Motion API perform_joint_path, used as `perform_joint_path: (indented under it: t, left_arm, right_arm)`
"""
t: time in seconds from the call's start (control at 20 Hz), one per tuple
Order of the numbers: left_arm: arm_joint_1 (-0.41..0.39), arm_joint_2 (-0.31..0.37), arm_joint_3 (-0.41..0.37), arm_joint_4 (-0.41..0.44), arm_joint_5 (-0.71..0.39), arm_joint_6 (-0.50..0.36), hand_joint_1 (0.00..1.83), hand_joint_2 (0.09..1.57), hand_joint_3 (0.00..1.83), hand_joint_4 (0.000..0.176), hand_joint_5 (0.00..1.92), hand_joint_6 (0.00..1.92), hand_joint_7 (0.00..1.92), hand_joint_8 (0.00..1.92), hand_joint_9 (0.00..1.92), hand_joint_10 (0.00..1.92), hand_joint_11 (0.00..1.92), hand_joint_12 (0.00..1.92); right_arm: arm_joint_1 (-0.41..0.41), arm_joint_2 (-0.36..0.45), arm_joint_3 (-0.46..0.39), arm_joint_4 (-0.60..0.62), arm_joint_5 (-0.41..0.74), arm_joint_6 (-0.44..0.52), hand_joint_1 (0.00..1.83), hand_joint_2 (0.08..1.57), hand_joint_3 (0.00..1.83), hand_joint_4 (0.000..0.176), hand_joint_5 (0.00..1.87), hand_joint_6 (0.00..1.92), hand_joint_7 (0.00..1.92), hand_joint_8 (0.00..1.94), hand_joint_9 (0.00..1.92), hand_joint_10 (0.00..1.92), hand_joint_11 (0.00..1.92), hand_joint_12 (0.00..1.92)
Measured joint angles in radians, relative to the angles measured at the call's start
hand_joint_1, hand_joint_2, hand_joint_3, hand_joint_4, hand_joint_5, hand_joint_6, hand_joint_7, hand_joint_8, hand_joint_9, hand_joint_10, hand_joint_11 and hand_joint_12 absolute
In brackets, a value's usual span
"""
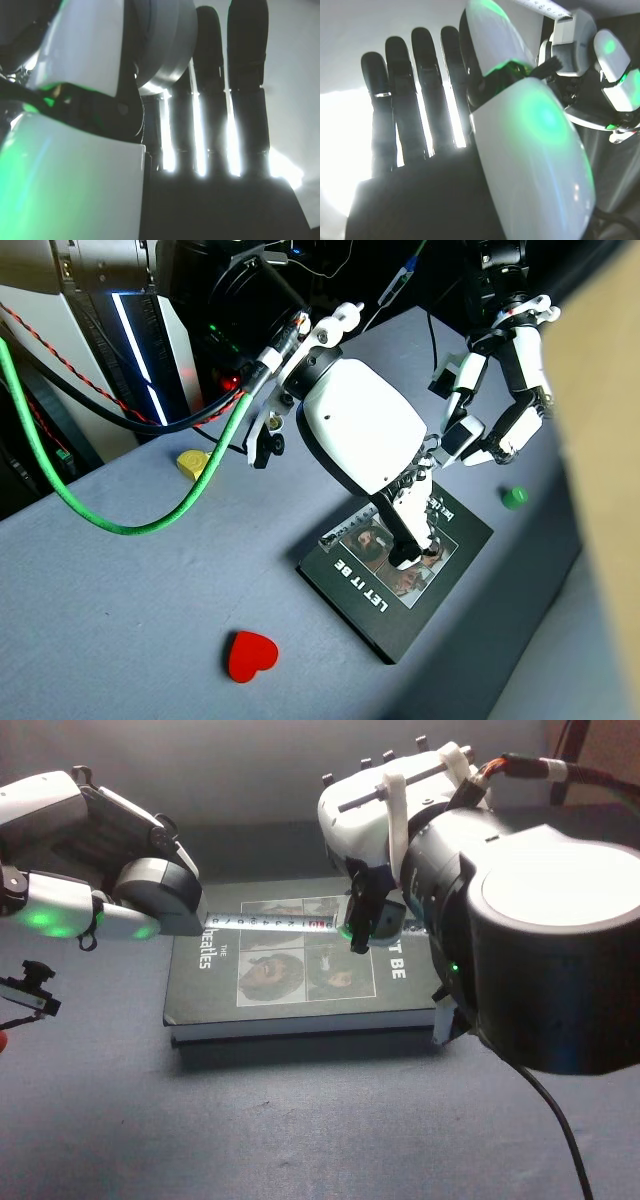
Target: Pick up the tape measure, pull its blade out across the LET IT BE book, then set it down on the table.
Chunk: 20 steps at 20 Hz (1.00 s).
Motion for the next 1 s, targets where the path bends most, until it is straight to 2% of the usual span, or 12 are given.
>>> perform_joint_path:
  t: [0.1,0.4,0.6,0.85,0.9,0.95,1.0]
  left_arm:
    - [0.000,0.000,0.000,-0.001,0.000,-0.007,1.39,1.07,0.00,0.000,1.09,0.60,1.03,0.85,1.02,1.17,0.99,0.95]
    - [0.000,0.000,0.006,-0.001,-0.001,-0.014,1.39,1.07,0.00,0.000,1.08,0.60,1.04,0.84,1.01,1.17,1.00,0.96]
    - [-0.010,0.000,0.011,-0.003,-0.005,-0.014,1.39,1.08,0.00,0.000,1.10,0.61,0.98,0.89,1.02,1.18,1.00,0.96]
    - [-0.010,0.000,0.011,0.000,-0.006,-0.015,1.39,1.08,0.00,0.000,1.03,0.65,1.05,0.84,1.02,1.18,1.00,0.97]
    - [-0.010,-0.001,0.011,0.001,-0.005,-0.014,1.39,1.08,0.00,0.000,1.03,0.65,1.05,0.84,1.02,1.18,1.01,0.97]
    - [-0.010,-0.001,0.011,0.001,-0.005,-0.014,1.39,1.08,0.00,0.000,1.03,0.65,1.05,0.83,1.02,1.18,1.01,0.97]
    - [-0.010,-0.001,0.011,0.001,-0.005,-0.014,1.39,1.08,0.00,0.000,1.03,0.65,1.05,0.83,1.02,1.18,1.01,0.97]
  right_arm:
    - [-0.014,-0.004,0.000,-0.005,0.000,0.006,1.01,1.18,0.00,0.000,0.71,0.02,0.74,0.02,0.65,0.03,0.26,0.98]
    - [-0.036,-0.014,0.000,-0.028,-0.003,0.007,0.98,1.18,0.00,0.000,0.65,0.00,0.73,0.01,0.66,0.02,0.26,0.98]
    - [-0.058,-0.023,0.009,-0.047,0.000,0.019,0.99,1.18,0.00,0.000,0.71,0.02,0.74,0.01,0.68,0.03,0.27,0.98]
    - [-0.062,-0.023,0.015,-0.061,0.006,0.029,0.98,1.17,0.00,0.000,0.73,0.02,0.78,0.02,0.68,0.03,0.27,0.99]
    - [-0.062,-0.023,0.015,-0.063,0.006,0.031,0.98,1.17,0.00,0.000,0.78,0.05,0.78,0.02,0.68,0.03,0.27,0.99]
    - [-0.062,-0.023,0.015,-0.075,0.006,0.034,1.02,1.22,0.01,0.000,0.77,1.25,0.80,0.01,0.70,0.02,0.27,1.02]
    - [-0.062,-0.023,0.015,-0.083,0.007,0.035,1.02,1.22,0.01,0.000,0.77,1.25,0.80,0.01,0.70,0.02,0.27,1.02]
